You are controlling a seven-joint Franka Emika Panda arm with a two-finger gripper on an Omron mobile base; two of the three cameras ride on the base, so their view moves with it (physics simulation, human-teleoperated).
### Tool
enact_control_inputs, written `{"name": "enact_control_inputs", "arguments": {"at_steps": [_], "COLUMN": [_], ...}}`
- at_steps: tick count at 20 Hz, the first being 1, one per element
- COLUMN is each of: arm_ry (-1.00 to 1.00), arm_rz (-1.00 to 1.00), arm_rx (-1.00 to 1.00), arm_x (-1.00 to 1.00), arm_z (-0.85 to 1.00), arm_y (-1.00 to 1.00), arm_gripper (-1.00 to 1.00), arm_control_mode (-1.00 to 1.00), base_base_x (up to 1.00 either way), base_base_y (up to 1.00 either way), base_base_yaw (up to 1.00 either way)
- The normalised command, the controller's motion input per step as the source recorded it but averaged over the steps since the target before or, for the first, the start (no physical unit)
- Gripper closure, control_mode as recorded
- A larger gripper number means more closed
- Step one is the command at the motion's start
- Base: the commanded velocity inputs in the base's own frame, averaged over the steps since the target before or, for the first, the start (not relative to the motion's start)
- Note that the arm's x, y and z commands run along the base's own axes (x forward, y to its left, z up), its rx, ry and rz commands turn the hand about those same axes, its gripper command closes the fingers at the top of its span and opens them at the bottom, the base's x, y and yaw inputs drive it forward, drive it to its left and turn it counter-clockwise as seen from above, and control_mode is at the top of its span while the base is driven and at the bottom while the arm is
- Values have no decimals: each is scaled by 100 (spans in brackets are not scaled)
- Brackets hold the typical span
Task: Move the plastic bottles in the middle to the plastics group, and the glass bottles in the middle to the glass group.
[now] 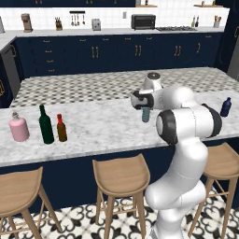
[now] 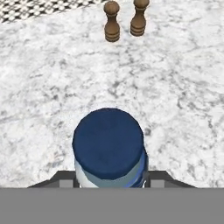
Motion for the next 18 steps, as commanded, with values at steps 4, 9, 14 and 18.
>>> {"name": "enact_control_inputs", "arguments": {"at_steps": [4,9,14,18], "arm_ry": [13,1,-1,0], "arm_rz": [-30,-23,-16,-14], "arm_rx": [0,0,0,0], "arm_x": [0,0,11,5], "arm_z": [-1,-31,-32,0], "arm_y": [-67,-56,-53,-62], "arm_gripper": [100,100,100,100], "arm_control_mode": [-100,-100,-100,-100], "base_base_x": [0,0,0,0], "base_base_y": [0,0,0,0], "base_base_yaw": [0,0,0,0]}}
